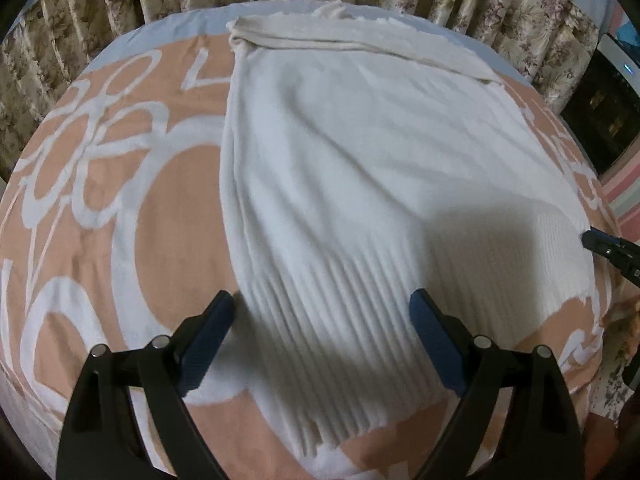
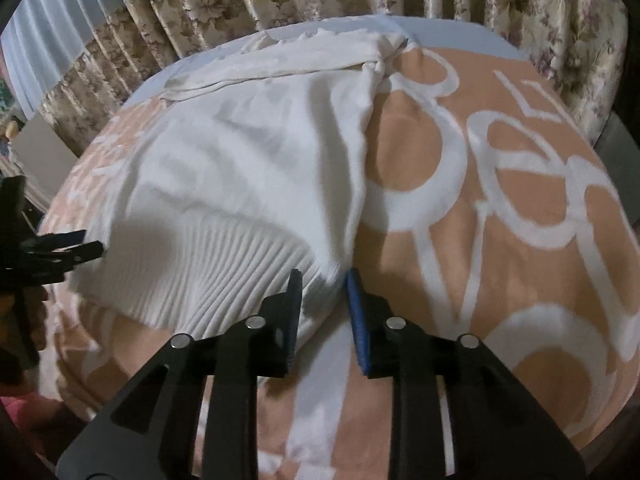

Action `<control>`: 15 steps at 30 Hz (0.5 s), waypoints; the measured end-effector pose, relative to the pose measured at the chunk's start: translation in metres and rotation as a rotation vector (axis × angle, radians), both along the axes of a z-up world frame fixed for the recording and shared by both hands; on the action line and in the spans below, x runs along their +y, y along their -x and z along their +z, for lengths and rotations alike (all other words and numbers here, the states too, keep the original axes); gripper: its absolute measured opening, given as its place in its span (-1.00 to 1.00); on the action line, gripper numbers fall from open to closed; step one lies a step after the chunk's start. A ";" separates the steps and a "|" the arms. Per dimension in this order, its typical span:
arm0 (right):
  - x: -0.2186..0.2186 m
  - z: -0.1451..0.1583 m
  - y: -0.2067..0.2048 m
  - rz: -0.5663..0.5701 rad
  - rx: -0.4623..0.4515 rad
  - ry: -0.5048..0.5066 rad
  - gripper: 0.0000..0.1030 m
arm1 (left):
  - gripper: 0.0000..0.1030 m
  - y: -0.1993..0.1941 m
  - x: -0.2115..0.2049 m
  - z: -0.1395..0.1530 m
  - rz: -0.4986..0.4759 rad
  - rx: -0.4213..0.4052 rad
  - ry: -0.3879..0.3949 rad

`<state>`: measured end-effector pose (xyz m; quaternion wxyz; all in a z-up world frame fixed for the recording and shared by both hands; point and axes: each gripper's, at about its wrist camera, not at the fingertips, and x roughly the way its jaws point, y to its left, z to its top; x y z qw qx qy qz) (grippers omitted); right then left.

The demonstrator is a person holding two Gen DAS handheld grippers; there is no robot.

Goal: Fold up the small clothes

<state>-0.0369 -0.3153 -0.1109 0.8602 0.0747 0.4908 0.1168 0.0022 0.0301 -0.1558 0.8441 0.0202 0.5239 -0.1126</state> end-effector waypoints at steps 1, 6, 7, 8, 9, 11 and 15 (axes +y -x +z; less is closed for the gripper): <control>0.003 0.000 0.001 0.004 0.004 -0.009 -0.52 | 0.72 0.003 -0.002 0.000 -0.012 0.000 -0.012; 0.015 -0.007 0.009 0.038 0.057 -0.063 -0.52 | 0.08 0.014 -0.011 0.001 -0.070 0.010 0.000; 0.019 -0.009 0.010 0.049 0.062 -0.054 -0.52 | -0.25 0.014 -0.012 0.002 -0.081 0.011 0.010; 0.023 -0.010 0.010 0.059 0.057 -0.040 -0.62 | -0.41 0.013 -0.013 0.003 -0.083 0.011 0.019; 0.026 -0.009 0.011 0.073 0.048 -0.028 -0.74 | -0.63 0.011 -0.010 0.004 -0.088 0.021 0.044; 0.033 -0.004 0.012 0.113 0.034 -0.004 -0.82 | -0.69 0.007 -0.004 0.004 -0.083 0.044 0.081; 0.036 0.007 0.019 0.150 0.010 0.054 -0.83 | -0.72 0.008 0.011 0.012 -0.072 0.051 0.088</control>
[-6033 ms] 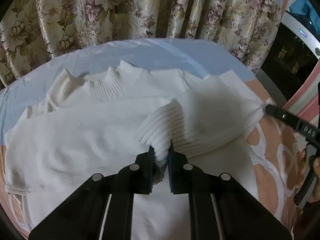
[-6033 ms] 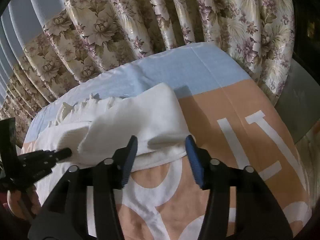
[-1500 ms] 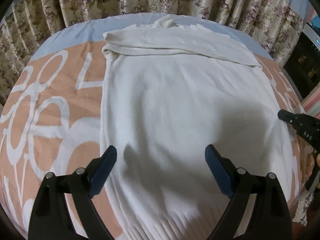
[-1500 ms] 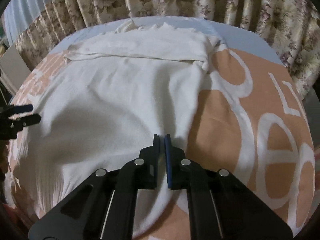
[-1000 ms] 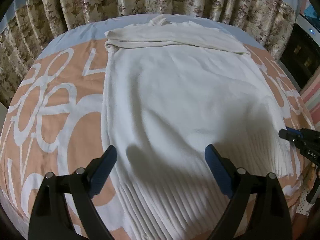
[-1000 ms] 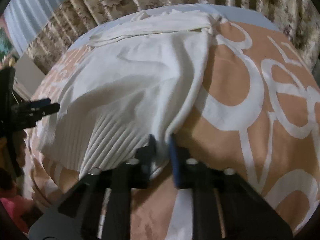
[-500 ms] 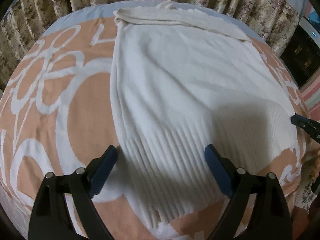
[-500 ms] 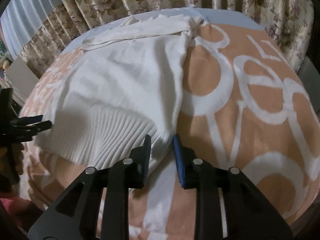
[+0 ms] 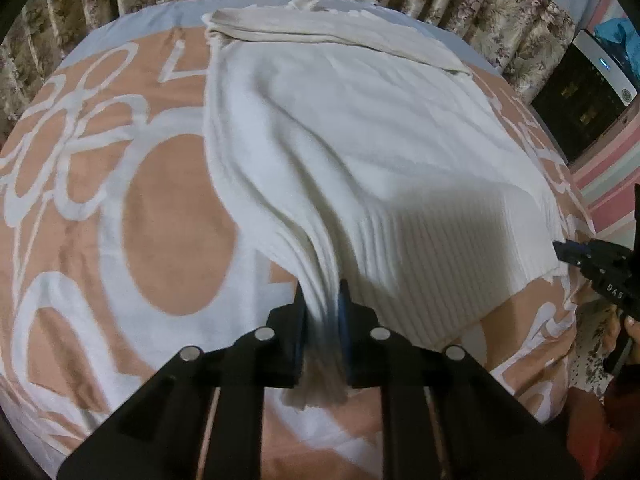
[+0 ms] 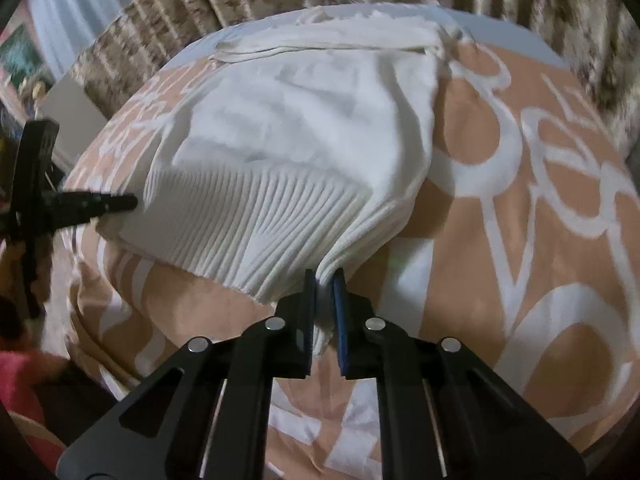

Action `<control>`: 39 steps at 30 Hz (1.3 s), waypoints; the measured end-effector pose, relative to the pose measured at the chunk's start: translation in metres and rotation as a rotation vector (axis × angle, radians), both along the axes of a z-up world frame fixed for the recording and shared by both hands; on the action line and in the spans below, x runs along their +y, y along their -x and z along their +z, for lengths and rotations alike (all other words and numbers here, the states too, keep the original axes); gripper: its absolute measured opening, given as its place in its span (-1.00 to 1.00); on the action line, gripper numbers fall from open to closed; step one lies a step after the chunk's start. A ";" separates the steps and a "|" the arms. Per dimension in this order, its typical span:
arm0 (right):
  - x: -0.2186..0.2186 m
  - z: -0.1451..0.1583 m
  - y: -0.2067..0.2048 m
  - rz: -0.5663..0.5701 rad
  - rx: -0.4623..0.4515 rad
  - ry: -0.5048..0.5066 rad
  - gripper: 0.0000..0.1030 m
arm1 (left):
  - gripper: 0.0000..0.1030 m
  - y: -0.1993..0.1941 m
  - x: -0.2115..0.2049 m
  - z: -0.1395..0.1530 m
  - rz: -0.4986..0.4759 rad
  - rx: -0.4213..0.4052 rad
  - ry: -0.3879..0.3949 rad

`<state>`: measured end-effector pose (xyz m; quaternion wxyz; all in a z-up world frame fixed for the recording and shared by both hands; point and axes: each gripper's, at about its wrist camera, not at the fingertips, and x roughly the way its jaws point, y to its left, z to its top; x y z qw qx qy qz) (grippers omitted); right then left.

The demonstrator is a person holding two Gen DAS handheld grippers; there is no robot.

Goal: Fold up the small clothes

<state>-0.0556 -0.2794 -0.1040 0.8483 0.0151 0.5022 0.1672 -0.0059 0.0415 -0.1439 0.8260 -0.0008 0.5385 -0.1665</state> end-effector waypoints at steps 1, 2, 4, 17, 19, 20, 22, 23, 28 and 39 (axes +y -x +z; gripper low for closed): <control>-0.003 0.004 0.003 -0.002 -0.003 0.008 -0.83 | -0.72 0.002 0.005 0.003 0.006 -0.003 -0.007; -0.007 0.005 0.003 -0.006 -0.004 0.014 -0.83 | -0.72 0.004 0.009 0.005 0.009 -0.003 -0.006; -0.018 0.006 0.006 -0.022 0.002 0.028 -0.83 | -0.72 0.005 0.020 0.007 0.018 0.012 0.010; -0.050 0.006 0.004 -0.111 -0.017 0.000 0.16 | 0.56 0.020 0.037 0.019 0.041 -0.086 -0.047; -0.054 0.008 -0.002 -0.144 -0.029 -0.022 0.38 | 0.69 0.015 0.040 0.021 0.068 -0.097 -0.044; -0.055 0.009 -0.005 -0.163 -0.040 -0.033 0.43 | 0.69 0.013 0.041 0.020 0.076 -0.097 -0.040; -0.055 0.009 -0.009 -0.191 -0.054 -0.043 0.62 | 0.69 0.007 0.040 0.017 0.087 -0.081 -0.019; -0.054 0.010 -0.010 -0.206 -0.067 -0.035 0.74 | 0.69 0.005 0.039 0.015 0.088 -0.076 -0.012; -0.042 0.009 -0.008 -0.203 -0.118 0.037 0.88 | 0.66 0.004 0.028 0.002 0.068 -0.045 -0.014; -0.028 0.003 0.001 -0.175 -0.089 -0.018 0.73 | 0.76 0.010 -0.008 -0.012 -0.023 -0.032 -0.099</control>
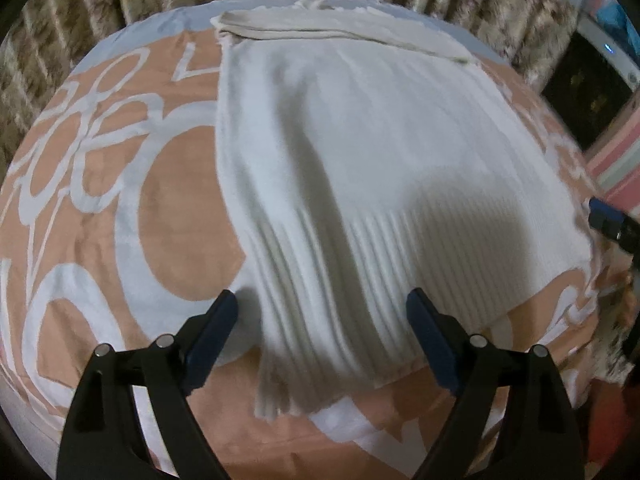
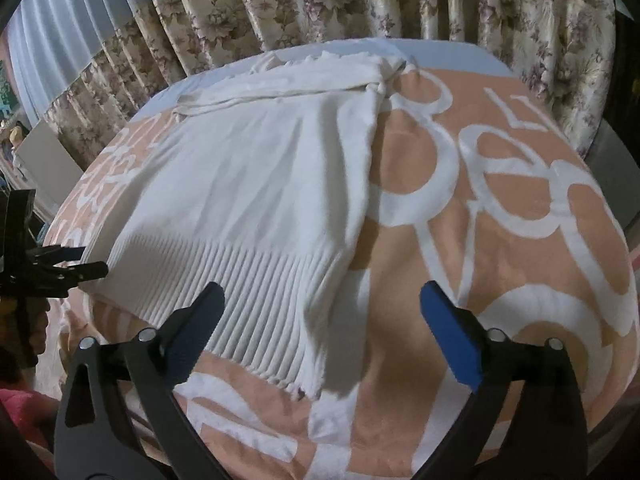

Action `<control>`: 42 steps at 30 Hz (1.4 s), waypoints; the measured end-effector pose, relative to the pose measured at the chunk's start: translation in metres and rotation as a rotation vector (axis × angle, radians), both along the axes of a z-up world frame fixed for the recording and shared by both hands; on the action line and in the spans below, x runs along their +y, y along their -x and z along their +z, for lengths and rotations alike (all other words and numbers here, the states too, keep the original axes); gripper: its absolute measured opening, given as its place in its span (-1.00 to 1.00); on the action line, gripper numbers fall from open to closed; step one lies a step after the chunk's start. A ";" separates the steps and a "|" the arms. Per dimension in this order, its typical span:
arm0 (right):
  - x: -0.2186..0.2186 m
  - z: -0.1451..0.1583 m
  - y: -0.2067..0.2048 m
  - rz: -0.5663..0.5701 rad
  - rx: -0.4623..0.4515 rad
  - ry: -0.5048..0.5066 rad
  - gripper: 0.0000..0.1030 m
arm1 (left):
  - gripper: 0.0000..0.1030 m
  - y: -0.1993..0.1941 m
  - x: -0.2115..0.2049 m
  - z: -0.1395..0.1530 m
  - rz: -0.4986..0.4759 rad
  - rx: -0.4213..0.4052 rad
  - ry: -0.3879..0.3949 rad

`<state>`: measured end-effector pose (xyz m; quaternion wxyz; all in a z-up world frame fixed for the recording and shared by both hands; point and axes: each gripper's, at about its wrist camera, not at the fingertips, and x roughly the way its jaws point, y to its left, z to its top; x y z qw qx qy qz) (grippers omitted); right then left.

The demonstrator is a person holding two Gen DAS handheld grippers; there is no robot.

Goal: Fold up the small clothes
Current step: 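Open both grippers and withdraw from the folded sweater, then grasp the ribbed hem with both grippers and lift it toward the collar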

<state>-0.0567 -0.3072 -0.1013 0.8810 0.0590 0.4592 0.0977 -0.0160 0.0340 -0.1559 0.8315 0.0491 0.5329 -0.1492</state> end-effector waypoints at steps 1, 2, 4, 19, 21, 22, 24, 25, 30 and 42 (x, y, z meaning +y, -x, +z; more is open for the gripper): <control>0.002 -0.002 0.000 0.000 0.013 0.007 0.70 | 0.84 0.000 -0.004 -0.002 -0.014 -0.001 -0.024; 0.003 -0.006 -0.001 0.000 0.030 0.008 0.64 | 0.87 0.001 -0.009 -0.004 -0.026 -0.008 -0.054; 0.003 -0.012 -0.001 0.000 0.052 -0.008 0.51 | 0.92 0.001 -0.011 -0.007 -0.022 -0.014 -0.080; 0.029 -0.025 -0.005 0.059 0.067 0.082 -0.58 | 0.41 -0.001 -0.014 0.000 0.017 -0.009 -0.079; 0.033 -0.024 -0.006 0.045 0.065 0.086 -0.77 | 0.22 -0.003 -0.017 0.002 0.024 -0.012 -0.068; 0.035 -0.024 -0.007 0.040 0.063 0.089 -0.79 | 0.05 -0.003 -0.018 0.003 0.027 -0.014 -0.065; 0.037 -0.022 -0.006 0.037 0.052 0.092 -0.82 | -0.13 -0.004 -0.020 0.004 0.029 -0.018 -0.058; 0.038 -0.020 -0.006 0.036 0.042 0.084 -0.82 | -0.22 -0.005 -0.021 0.004 0.031 -0.020 -0.055; 0.036 -0.008 -0.013 0.038 -0.003 0.072 -0.83 | -0.67 -0.013 -0.019 0.011 0.036 -0.042 -0.061; 0.052 0.018 -0.063 0.091 -0.109 0.104 -0.83 | -0.72 -0.061 -0.018 0.035 0.049 -0.135 0.021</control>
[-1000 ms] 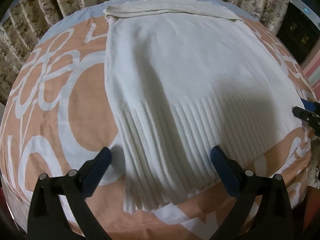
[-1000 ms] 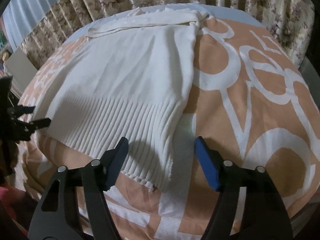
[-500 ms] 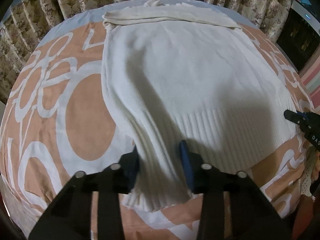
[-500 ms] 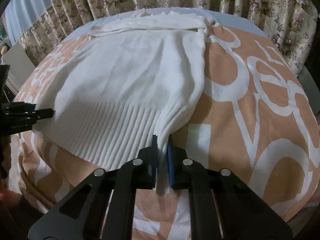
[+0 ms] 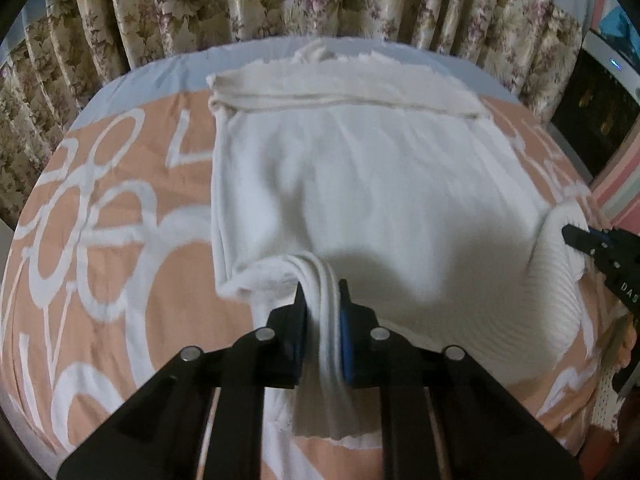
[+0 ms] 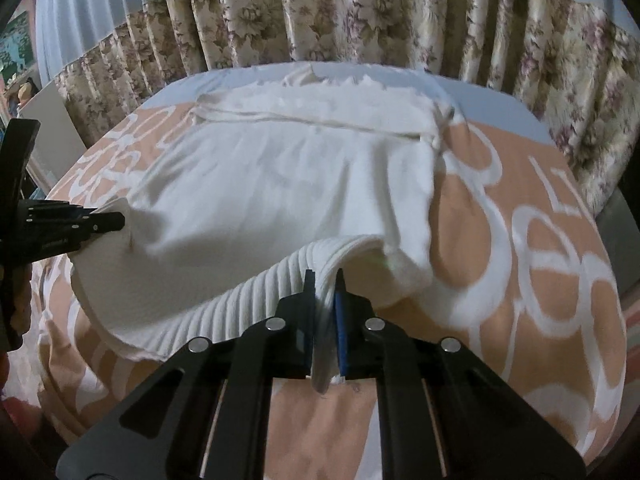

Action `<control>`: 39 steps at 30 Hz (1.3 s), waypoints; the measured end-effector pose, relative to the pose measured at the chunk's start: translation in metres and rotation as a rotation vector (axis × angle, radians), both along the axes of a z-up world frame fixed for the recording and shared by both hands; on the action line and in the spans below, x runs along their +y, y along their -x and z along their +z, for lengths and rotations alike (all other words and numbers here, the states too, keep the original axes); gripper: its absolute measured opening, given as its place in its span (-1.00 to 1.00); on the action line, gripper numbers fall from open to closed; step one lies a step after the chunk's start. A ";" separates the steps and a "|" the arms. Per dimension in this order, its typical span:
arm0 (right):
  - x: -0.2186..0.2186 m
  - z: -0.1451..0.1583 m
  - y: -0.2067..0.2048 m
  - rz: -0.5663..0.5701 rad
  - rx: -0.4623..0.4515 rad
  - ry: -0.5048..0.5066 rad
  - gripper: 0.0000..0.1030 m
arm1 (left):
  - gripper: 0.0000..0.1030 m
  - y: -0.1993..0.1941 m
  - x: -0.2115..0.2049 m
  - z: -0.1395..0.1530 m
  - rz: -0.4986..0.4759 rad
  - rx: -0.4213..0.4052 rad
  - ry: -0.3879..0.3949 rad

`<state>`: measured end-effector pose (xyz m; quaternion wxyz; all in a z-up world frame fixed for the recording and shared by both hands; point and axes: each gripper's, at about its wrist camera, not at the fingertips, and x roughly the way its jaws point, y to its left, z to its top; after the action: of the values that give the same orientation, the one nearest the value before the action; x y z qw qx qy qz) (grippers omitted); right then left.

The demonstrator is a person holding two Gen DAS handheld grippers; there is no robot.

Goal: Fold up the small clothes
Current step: 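Grasp the ribbed hem with both grippers and lift it toward the collar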

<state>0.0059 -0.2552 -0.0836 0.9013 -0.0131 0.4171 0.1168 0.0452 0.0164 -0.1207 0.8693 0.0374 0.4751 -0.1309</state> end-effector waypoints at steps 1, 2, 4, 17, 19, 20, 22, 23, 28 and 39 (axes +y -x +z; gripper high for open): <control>-0.001 0.001 -0.007 -0.001 -0.007 0.004 -0.83 | -0.72 -0.006 0.001 0.002 0.005 -0.008 0.006; -0.002 0.002 -0.011 -0.003 -0.014 0.011 -0.83 | -0.72 -0.013 0.003 0.004 0.013 -0.020 0.013; -0.004 0.003 -0.021 -0.008 -0.024 0.021 -0.83 | -0.73 -0.024 0.005 0.005 0.027 -0.032 0.020; -0.017 0.025 -0.116 -0.018 -0.201 0.130 -0.84 | -0.73 -0.115 0.000 0.035 0.006 -0.194 -0.072; -0.020 0.029 -0.139 -0.017 -0.213 0.133 -0.84 | -0.73 -0.143 0.001 0.040 0.005 -0.210 -0.060; -0.022 0.032 -0.153 -0.019 -0.214 0.135 -0.84 | -0.73 -0.151 0.002 0.041 0.007 -0.213 -0.056; -0.026 0.032 -0.182 -0.027 -0.198 0.132 -0.84 | -0.73 -0.177 0.003 0.044 0.010 -0.216 -0.047; -0.027 0.031 -0.196 -0.032 -0.181 0.123 -0.84 | -0.73 -0.189 0.003 0.045 0.011 -0.212 -0.037; -0.040 0.011 -0.248 -0.069 -0.088 0.079 -0.84 | -0.70 -0.264 0.010 0.024 0.031 -0.088 0.046; -0.065 0.002 -0.263 -0.073 -0.052 0.000 -0.47 | 0.09 -0.286 0.022 0.010 0.002 -0.043 0.071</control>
<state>0.2688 -0.3201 -0.0820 0.9155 -0.0011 0.3936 0.0834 0.3315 0.0387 -0.1103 0.8802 0.0089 0.4516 -0.1459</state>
